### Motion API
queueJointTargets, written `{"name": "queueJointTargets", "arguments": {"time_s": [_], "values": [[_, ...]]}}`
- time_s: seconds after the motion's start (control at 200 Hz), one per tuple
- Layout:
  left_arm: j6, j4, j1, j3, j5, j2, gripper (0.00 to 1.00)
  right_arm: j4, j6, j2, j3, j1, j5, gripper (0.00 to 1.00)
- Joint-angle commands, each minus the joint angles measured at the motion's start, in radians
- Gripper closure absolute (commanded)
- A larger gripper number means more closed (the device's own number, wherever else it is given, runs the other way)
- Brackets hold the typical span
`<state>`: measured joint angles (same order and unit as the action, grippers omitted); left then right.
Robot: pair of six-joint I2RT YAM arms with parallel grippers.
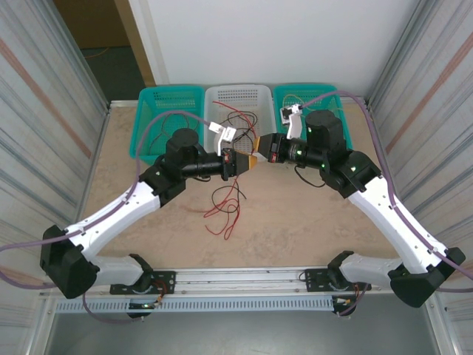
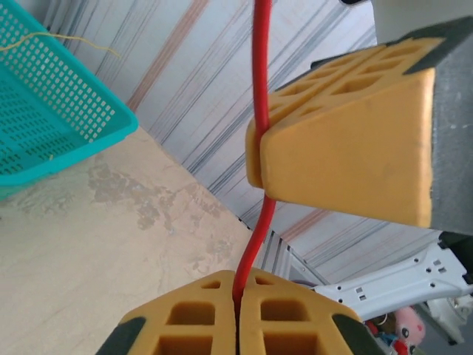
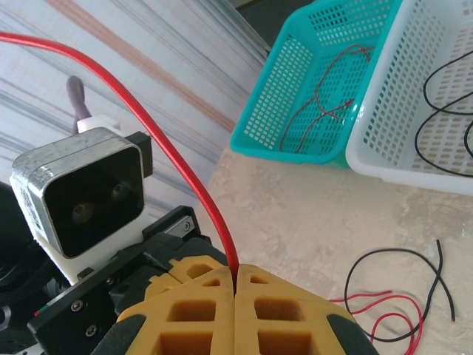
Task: Untangle the cables
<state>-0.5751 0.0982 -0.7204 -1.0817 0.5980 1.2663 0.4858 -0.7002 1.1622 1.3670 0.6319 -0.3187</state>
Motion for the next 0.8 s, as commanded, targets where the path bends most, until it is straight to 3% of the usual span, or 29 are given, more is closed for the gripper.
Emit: {"name": "queueJointTargets", "arguments": {"time_s": [0.0, 0.11, 0.23, 0.321, 0.356, 0.416, 0.571, 0.646, 0.792], "values": [[0.040, -0.029, -0.001, -0.013, -0.092, -0.040, 1.00, -0.048, -0.058, -0.037, -0.041, -0.009, -0.026, 1.00], [0.089, -0.060, -0.006, -0.001, -0.167, -0.072, 1.00, -0.056, -0.107, -0.064, -0.111, -0.011, 0.002, 1.00], [0.152, -0.168, -0.019, 0.001, -0.352, -0.122, 1.00, -0.066, -0.149, -0.103, -0.185, -0.013, 0.016, 1.00], [0.160, -0.139, -0.019, 0.049, -0.410, -0.170, 1.00, -0.081, -0.177, -0.118, -0.227, -0.011, -0.001, 0.99], [0.165, -0.119, -0.019, 0.068, -0.405, -0.186, 1.00, -0.074, -0.183, -0.120, -0.233, -0.010, 0.002, 0.92], [0.178, -0.109, -0.019, 0.081, -0.392, -0.202, 1.00, -0.052, -0.179, -0.127, -0.228, -0.011, 0.018, 0.70], [0.235, -0.204, -0.019, 0.067, -0.379, -0.207, 1.00, -0.027, -0.138, -0.116, -0.175, -0.030, 0.004, 0.26], [0.258, -0.245, -0.019, 0.062, -0.376, -0.218, 1.00, -0.026, -0.114, -0.094, -0.149, -0.026, -0.026, 0.20], [0.286, -0.289, -0.019, 0.055, -0.323, -0.237, 1.00, -0.070, -0.075, -0.059, -0.120, 0.004, -0.034, 0.20]]}}
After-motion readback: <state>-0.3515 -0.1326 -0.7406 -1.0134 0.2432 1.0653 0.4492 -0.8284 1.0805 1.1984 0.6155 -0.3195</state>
